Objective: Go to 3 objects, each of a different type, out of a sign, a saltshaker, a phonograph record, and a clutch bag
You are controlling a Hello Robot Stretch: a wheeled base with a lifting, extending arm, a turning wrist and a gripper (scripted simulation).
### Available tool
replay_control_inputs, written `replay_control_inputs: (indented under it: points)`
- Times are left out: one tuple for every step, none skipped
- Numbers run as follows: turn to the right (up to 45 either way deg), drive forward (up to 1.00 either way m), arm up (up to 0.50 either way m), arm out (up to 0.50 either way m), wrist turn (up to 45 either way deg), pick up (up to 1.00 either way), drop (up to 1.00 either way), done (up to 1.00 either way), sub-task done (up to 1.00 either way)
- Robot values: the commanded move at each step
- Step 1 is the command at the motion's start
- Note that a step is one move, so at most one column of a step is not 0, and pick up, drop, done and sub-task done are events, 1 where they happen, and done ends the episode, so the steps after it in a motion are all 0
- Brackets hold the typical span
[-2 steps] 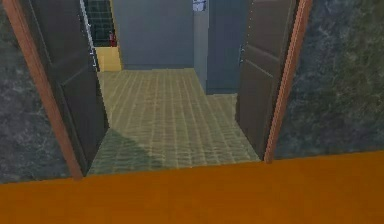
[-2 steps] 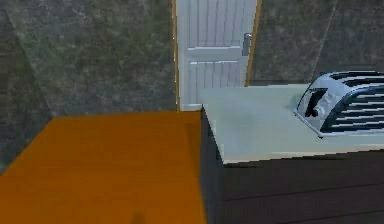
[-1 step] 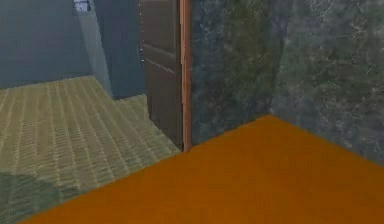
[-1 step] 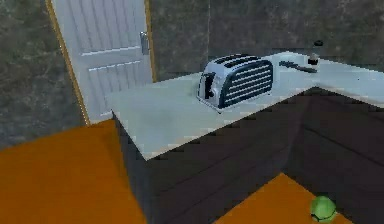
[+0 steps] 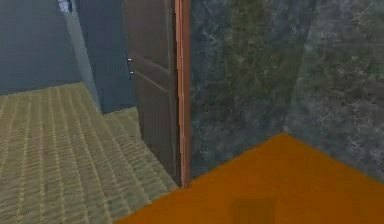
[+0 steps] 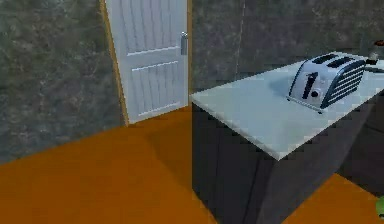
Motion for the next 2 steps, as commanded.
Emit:
replay_control_inputs:
  points:
    - [45.0, 0.0, 0.0, 0.0, 0.0, 0.0, 0.0, 0.0, 0.0]
    - [9.0, 0.0, 0.0, 0.0, 0.0, 0.0, 0.0, 0.0, 0.0]
